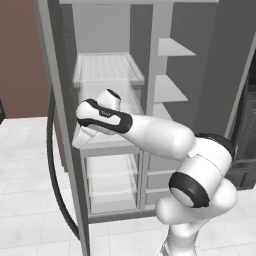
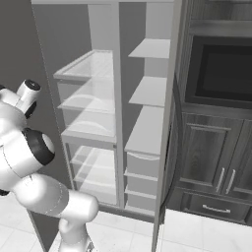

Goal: Place one of the steaks on the plate and the other in the bowl. Then place the bowl in the fridge.

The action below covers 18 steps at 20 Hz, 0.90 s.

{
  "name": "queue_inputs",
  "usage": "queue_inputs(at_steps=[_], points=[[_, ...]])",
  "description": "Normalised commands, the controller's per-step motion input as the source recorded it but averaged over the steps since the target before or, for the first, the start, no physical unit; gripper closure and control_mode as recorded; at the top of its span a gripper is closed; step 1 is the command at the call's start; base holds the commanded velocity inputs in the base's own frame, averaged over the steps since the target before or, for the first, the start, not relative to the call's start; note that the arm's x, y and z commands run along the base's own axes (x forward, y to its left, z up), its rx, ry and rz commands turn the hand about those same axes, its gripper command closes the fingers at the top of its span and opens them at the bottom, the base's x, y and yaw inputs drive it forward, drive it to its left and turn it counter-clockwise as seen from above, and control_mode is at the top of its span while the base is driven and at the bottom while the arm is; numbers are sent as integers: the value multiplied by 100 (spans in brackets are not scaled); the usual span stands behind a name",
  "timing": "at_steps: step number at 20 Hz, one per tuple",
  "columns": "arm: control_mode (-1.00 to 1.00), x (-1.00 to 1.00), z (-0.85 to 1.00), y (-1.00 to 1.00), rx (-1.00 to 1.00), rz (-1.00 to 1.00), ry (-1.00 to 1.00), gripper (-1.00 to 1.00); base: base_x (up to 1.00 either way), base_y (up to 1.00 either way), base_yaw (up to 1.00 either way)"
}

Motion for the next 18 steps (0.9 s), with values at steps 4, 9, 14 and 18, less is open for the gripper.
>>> queue_inputs(at_steps=[4,9,14,18], points=[[-100,0,0,-26,-1,0,0,-100,0,0,0],[-100,0,0,-94,-14,0,0,-100,0,0,0],[-100,-7,-1,-100,-26,-1,13,-100,0,0,0],[-100,-6,3,-91,-26,18,-16,-100,0,0,0]])
